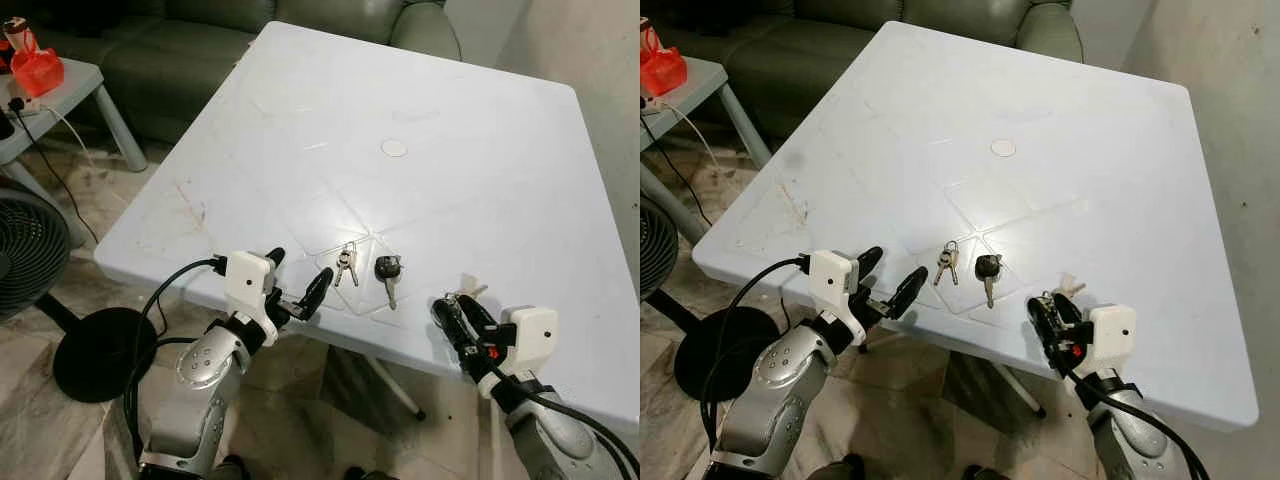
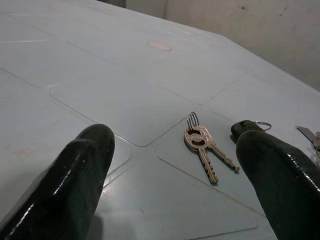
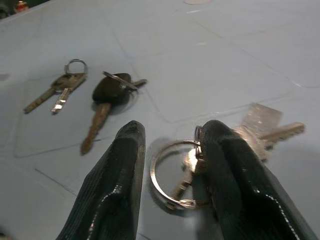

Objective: Hang keys on a hook

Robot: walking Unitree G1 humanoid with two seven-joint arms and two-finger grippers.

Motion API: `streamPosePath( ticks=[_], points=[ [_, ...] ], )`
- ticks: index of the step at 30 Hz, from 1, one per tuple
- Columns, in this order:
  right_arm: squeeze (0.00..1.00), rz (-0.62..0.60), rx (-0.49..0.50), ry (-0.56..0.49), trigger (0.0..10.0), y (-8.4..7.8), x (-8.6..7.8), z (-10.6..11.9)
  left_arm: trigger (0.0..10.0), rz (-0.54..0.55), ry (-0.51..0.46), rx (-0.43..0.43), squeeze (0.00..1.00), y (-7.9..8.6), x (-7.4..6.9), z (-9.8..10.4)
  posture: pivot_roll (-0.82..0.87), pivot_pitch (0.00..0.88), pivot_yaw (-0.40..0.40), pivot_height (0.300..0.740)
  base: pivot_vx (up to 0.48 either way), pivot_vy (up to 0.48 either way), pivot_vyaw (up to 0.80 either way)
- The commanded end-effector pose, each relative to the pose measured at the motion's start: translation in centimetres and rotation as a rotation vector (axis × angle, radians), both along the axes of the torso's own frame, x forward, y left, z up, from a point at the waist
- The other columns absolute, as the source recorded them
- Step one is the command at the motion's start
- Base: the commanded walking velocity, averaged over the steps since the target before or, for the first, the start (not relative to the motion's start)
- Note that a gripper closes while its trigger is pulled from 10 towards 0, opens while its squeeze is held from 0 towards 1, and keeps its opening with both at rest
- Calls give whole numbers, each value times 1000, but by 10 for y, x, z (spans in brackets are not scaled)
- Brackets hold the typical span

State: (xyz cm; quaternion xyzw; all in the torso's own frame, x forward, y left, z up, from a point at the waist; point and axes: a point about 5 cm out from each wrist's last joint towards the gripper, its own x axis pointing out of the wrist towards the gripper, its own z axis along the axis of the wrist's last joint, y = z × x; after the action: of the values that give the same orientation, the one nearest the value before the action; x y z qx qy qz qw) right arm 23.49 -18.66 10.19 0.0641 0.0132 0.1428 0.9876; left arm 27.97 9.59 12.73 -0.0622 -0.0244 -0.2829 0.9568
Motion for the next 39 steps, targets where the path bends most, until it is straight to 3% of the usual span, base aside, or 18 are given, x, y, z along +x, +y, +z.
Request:
streamPosePath(
  ticks=[1, 11, 19, 39],
  points=[
    [0, 7, -14, -1, 10000, 2, 0, 1, 10000, -4, 6, 5, 0, -1, 0, -2, 66, 208, -52, 740, 0, 0, 0],
    [0, -4, -14, 7, 10000, 9, 3, 0, 10000, 0, 7, 7, 0, 0, -1, -2, 71, 209, -54, 740, 0, 0, 0],
    [0, -85, -71, -4, 10000, 7, 9, 0, 10000, 2, 6, 5, 0, 0, -1, -1, 75, 206, -56, 740, 0, 0, 0],
    [0, -122, -126, 44, 10000, 8, 8, -8, 10000, 0, 6, 4, 0, 0, -2, -2, 76, 199, -58, 740, 0, 0, 0]
  ],
)
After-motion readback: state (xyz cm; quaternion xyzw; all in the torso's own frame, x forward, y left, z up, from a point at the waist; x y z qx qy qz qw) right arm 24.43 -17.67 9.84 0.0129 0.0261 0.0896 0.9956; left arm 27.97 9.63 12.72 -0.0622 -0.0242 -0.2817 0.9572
